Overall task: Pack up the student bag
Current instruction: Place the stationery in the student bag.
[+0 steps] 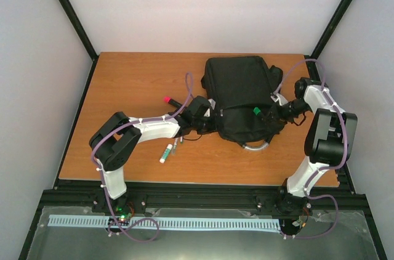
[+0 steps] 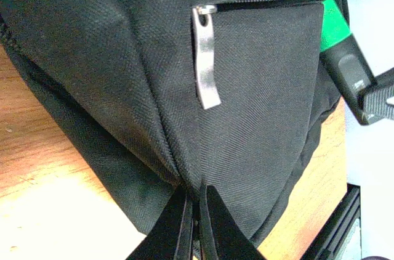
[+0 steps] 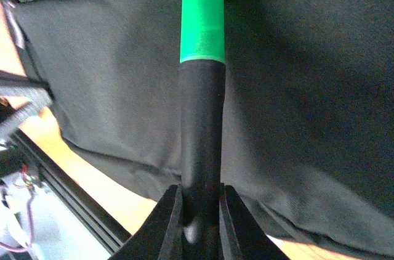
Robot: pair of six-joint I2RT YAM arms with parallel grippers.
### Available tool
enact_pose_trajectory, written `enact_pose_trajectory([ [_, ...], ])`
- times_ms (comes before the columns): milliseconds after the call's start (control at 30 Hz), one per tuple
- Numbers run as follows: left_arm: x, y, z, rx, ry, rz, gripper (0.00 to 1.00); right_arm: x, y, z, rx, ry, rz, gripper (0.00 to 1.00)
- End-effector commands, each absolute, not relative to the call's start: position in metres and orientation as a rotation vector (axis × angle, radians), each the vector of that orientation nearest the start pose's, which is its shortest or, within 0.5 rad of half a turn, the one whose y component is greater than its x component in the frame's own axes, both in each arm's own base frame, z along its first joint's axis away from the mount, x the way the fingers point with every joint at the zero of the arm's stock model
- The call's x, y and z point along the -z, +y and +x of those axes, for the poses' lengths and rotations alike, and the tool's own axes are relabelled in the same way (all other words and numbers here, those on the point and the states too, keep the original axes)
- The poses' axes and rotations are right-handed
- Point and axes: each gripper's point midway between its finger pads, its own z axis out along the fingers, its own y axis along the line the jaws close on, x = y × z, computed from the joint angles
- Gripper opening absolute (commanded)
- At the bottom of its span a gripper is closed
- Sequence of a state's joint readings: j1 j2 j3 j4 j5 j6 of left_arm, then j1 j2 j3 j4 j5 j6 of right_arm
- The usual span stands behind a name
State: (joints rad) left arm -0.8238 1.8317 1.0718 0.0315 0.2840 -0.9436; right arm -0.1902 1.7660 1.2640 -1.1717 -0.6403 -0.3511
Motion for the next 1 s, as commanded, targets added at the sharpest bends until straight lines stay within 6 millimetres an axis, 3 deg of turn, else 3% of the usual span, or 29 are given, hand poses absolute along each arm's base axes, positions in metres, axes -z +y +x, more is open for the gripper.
enact_pose_trajectory([
  [0, -0.116, -0.406, 0.292, 1.194, 2.502, 0.119, 0.01, -0.115, 0.063, 0.348, -1.135, 2.698, -0.135, 0.03],
  [167, -0.112, -0.405, 0.290, 1.178, 2.517, 0.127, 0.01, -0.124, 0.077, 0.361, -1.315, 2.583, -0.106, 0.03],
  [333, -0.107, -0.403, 0.287, 1.159, 2.540, 0.155, 0.01, -0.119, 0.076, 0.372, -1.315, 2.552, -0.122, 0.04],
  [533, -0.104, -0.399, 0.285, 1.139, 2.551, 0.158, 0.01, -0.098, 0.069, 0.387, -1.252, 2.569, -0.131, 0.16],
  [667, -0.104, -0.396, 0.284, 1.121, 2.556, 0.168, 0.01, -0.096, 0.071, 0.380, -1.267, 2.577, -0.161, 0.38],
  [867, -0.109, -0.394, 0.284, 1.095, 2.551, 0.191, 0.01, -0.101, 0.062, 0.366, -1.107, 2.610, -0.258, 0.53],
  [967, -0.111, -0.392, 0.283, 1.085, 2.549, 0.205, 0.01, -0.102, 0.055, 0.357, -1.013, 2.649, -0.286, 0.54],
])
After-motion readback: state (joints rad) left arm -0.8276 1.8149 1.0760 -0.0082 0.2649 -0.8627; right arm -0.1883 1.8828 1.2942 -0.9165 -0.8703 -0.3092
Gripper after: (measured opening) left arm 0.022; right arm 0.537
